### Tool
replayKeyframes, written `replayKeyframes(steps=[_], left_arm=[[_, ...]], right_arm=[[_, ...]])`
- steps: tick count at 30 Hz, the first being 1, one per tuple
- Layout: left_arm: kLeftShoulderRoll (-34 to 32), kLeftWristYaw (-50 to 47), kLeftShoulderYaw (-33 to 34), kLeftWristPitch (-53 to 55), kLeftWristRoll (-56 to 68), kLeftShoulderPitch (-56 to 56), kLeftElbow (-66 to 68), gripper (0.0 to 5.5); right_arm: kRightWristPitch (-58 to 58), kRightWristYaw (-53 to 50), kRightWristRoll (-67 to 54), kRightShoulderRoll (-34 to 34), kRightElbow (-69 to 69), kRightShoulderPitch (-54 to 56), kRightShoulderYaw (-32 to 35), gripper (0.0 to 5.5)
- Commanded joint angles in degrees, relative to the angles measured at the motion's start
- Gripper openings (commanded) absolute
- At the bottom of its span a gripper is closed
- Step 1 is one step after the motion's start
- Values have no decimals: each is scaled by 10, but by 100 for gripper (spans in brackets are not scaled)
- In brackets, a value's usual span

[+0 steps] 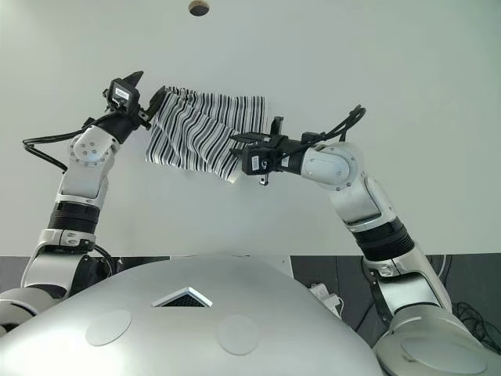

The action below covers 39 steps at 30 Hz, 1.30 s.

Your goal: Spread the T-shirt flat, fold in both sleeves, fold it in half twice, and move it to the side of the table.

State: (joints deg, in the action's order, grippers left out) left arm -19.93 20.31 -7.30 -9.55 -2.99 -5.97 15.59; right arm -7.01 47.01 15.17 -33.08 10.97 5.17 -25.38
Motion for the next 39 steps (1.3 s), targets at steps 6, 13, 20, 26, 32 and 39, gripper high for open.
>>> replayKeyframes(steps=[6,13,20,26,32,39], left_arm=[[-15,6,-23,-43,-45,56,-125,263],[-42,-3,21,-52,-52,73,-223,263],[-75,28,-60,-128,-127,147,-232,263],[-107,7,-120,-195,-229,156,-116,263],[-105,-36,-115,-224,-233,108,-7,263],[-103,7,-88,-229,-48,181,-208,263]], right_arm=[[-16,12,45,-3,-108,61,-31,120],[-49,-27,75,1,-221,96,-34,120],[-76,-72,67,20,-328,135,-18,120],[-100,-88,72,33,-376,147,-23,120],[-125,-96,95,38,-447,176,-41,120],[-69,-135,108,-33,-800,289,-35,120]])
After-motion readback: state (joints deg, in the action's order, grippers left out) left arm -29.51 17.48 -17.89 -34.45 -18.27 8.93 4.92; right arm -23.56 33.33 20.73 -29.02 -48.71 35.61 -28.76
